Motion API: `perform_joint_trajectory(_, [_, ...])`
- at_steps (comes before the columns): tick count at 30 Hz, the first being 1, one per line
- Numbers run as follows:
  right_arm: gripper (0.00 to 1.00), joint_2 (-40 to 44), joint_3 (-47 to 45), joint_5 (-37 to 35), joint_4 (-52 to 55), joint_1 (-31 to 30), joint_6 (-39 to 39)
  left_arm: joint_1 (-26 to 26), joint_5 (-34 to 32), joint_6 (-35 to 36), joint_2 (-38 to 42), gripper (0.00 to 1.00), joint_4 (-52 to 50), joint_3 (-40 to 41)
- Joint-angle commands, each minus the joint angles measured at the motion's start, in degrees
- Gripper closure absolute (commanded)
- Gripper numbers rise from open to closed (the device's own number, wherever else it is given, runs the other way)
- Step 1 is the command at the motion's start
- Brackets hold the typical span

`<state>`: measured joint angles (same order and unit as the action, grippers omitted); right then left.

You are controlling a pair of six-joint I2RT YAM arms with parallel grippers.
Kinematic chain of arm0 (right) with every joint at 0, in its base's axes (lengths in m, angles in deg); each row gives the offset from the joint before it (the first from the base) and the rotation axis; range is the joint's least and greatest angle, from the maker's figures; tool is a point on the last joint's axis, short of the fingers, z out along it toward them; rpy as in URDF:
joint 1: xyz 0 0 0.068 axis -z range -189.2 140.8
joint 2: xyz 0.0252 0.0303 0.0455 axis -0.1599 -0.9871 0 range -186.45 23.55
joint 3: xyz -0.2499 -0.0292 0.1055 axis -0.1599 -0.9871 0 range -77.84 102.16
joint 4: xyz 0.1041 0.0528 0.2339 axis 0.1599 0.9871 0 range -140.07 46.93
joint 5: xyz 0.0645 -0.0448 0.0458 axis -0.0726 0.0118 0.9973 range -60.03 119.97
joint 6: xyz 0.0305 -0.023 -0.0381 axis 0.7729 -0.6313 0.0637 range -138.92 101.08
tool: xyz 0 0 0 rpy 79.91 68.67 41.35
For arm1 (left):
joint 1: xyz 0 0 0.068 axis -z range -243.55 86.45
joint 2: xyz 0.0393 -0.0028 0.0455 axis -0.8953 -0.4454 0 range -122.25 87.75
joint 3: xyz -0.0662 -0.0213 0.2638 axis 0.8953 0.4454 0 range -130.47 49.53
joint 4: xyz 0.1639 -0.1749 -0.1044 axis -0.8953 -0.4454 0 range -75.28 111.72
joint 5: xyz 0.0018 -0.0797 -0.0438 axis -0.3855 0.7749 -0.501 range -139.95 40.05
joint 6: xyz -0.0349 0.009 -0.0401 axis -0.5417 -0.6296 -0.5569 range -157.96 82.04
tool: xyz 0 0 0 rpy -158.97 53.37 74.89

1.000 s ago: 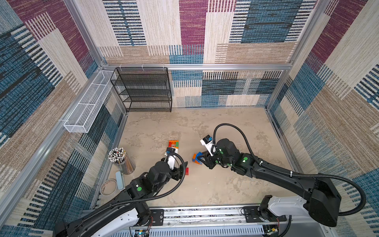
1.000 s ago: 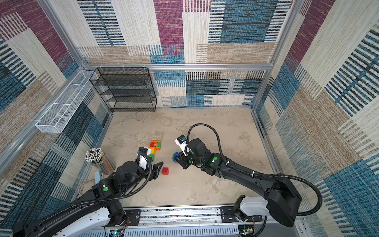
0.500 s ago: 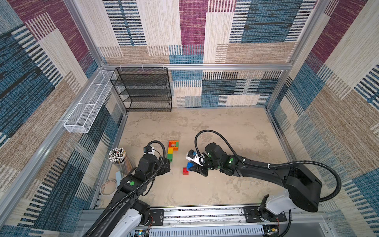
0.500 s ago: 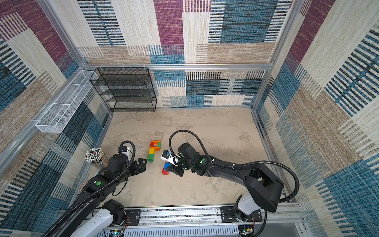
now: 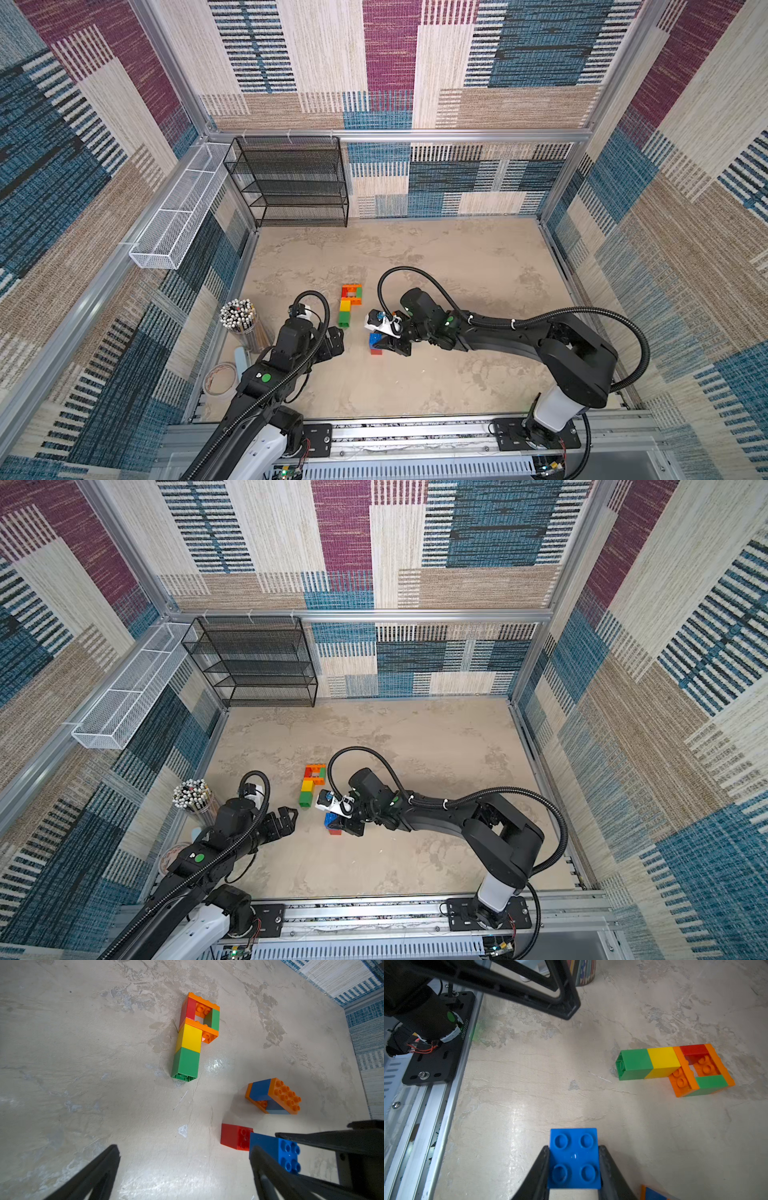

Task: Assemble the letter p with lego
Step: Assemble the lego brick with the lego brick.

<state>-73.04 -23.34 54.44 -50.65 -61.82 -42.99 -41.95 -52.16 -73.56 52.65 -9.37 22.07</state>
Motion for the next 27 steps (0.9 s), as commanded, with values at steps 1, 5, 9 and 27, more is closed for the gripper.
perform_joint_trajectory(1, [0.92, -1.0, 0.9, 1.8, -0.5, 0.4, -1.8, -0.1, 0.6, -0.3, 0.3, 0.0, 0.9, 0.2])
perform_joint_trajectory(5, [0.92, -1.6, 1.2, 3.2, 0.3, 0.7, -3.1, -0.1, 0.6, -0.3, 0.4, 0.0, 1.2, 0.7])
perform_joint_trajectory(9, [0.92, -1.8, 1.0, 3.7, 0.6, 1.3, -3.8, -0.2, 0.8, -0.2, 0.3, 0.0, 1.6, 1.1])
perform_joint_trajectory(27, [0.92, -3.7, 1.3, 2.4, 0.8, 1.9, -3.0, -0.3, 1.0, 0.2, -0.6, 0.01, 2.3, 1.4])
